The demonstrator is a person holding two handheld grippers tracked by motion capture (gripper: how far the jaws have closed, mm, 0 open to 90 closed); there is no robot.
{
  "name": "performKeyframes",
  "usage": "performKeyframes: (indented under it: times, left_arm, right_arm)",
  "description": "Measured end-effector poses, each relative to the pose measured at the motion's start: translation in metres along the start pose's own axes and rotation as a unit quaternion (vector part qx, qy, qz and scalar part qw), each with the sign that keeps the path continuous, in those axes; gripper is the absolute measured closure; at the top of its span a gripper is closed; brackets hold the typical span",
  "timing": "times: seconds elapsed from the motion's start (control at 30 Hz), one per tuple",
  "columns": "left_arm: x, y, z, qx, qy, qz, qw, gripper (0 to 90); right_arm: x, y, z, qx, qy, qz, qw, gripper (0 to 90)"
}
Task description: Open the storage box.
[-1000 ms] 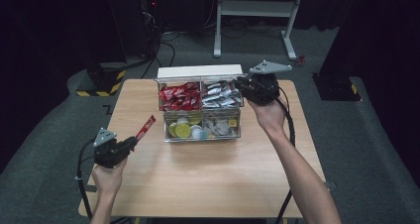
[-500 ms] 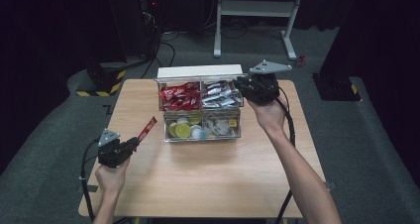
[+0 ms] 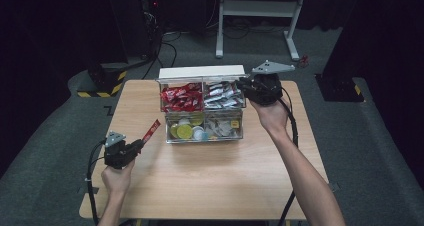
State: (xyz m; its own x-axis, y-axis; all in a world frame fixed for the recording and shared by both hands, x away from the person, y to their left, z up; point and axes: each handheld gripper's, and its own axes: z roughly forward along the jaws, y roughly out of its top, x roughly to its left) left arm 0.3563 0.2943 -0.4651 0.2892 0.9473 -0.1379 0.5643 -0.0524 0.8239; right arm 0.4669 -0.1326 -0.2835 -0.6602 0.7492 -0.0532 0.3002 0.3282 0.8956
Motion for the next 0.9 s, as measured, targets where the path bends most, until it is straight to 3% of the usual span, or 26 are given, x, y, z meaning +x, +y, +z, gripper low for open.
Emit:
performKeyframes:
  times: [0.27,0.9]
  left_arm:
    - [-0.003,-0.002,0.011,0.011,0.006,0.009,0.9999,83.9]
    - [-0.002,-0.012,0.024,0.025,0.010,-0.002,0.9996,83.9]
  right_arm:
    - [0.000,0.001,0.000,0.001,0.001,-0.002,1.0000,77.3]
    - [0.001,0.001,-0.001,0.000,0.002,0.002,1.0000,77.2]
